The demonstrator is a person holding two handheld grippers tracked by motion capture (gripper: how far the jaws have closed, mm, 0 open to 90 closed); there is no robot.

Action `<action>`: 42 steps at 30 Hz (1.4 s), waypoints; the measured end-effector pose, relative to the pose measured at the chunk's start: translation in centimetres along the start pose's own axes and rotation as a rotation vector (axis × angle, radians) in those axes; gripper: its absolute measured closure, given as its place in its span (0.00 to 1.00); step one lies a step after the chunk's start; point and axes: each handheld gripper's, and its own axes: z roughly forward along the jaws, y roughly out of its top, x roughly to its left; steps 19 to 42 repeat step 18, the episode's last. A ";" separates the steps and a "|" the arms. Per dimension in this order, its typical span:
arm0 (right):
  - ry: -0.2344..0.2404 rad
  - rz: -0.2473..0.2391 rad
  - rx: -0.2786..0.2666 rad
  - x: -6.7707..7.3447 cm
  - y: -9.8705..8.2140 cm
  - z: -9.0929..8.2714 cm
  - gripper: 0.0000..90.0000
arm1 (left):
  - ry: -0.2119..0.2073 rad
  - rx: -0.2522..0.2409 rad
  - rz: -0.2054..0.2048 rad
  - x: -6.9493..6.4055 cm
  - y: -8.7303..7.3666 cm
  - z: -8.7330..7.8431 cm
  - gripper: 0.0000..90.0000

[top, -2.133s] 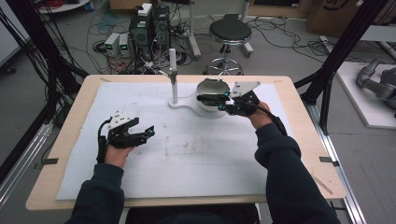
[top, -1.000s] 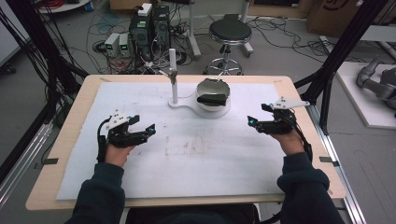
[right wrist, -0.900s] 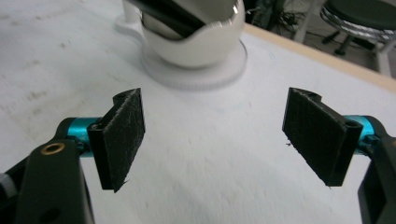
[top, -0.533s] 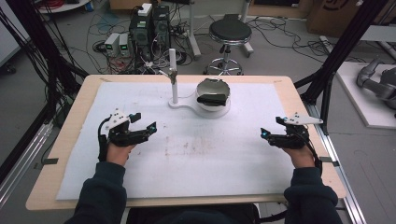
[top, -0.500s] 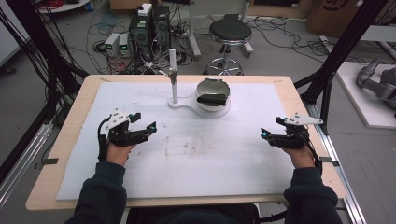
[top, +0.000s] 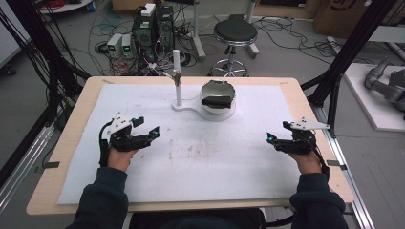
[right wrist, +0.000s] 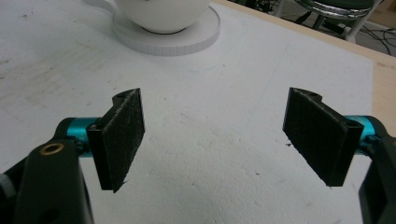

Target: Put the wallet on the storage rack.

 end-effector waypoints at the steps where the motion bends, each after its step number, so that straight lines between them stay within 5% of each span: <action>1: 0.000 -0.003 0.000 0.0 0.0 0.1 0.23 | 0.000 0.000 0.000 0.0 0.0 0.0 0.26; 42: 0.005 0.009 -0.011 -0.3 -0.2 0.3 0.23 | 0.003 0.007 -0.007 0.2 -0.2 0.2 0.26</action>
